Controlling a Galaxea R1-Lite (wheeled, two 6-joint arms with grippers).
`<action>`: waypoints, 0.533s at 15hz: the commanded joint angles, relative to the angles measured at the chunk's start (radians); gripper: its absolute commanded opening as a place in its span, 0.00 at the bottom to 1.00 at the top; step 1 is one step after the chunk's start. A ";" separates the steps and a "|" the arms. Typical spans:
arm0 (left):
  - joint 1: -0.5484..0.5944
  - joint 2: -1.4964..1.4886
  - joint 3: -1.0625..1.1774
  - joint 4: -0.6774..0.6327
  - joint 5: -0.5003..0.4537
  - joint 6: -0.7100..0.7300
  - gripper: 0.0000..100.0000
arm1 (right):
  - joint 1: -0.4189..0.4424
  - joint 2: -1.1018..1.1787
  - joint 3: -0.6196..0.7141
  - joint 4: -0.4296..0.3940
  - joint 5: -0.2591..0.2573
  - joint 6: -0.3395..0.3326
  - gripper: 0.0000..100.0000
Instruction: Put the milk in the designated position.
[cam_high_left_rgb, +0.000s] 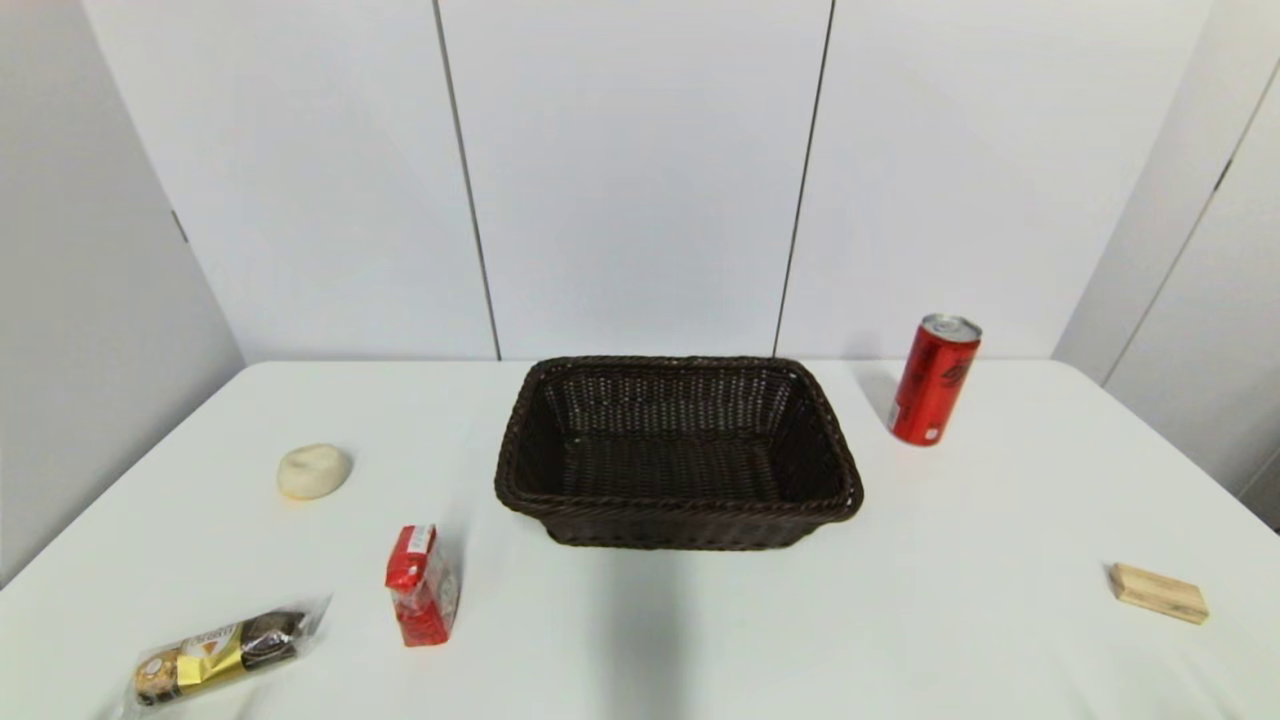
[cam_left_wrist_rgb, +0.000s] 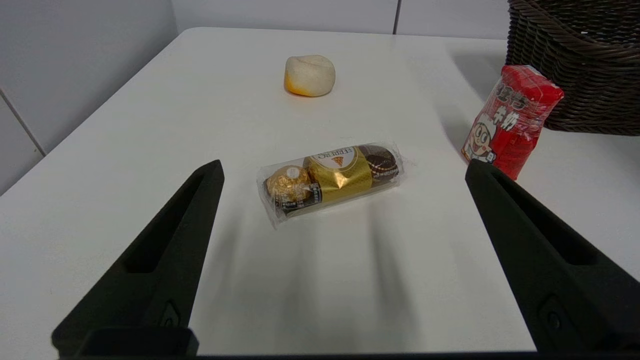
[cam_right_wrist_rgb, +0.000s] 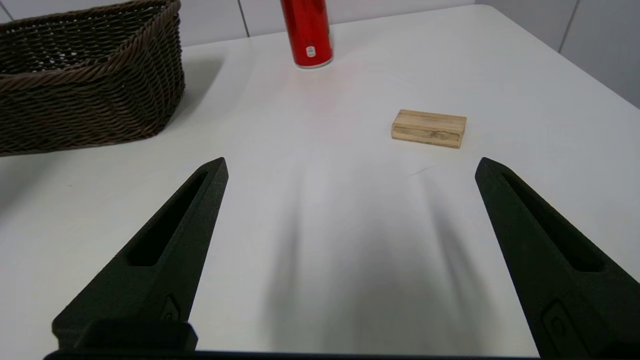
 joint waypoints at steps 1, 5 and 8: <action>0.000 0.001 0.000 0.000 0.000 -0.001 1.00 | 0.000 0.001 0.000 0.001 0.000 0.010 1.00; 0.000 0.001 0.000 0.000 0.000 -0.001 1.00 | 0.000 0.001 0.000 0.001 0.000 0.010 1.00; 0.000 0.001 0.000 0.000 0.000 -0.001 1.00 | 0.000 0.001 0.000 0.001 0.000 0.010 1.00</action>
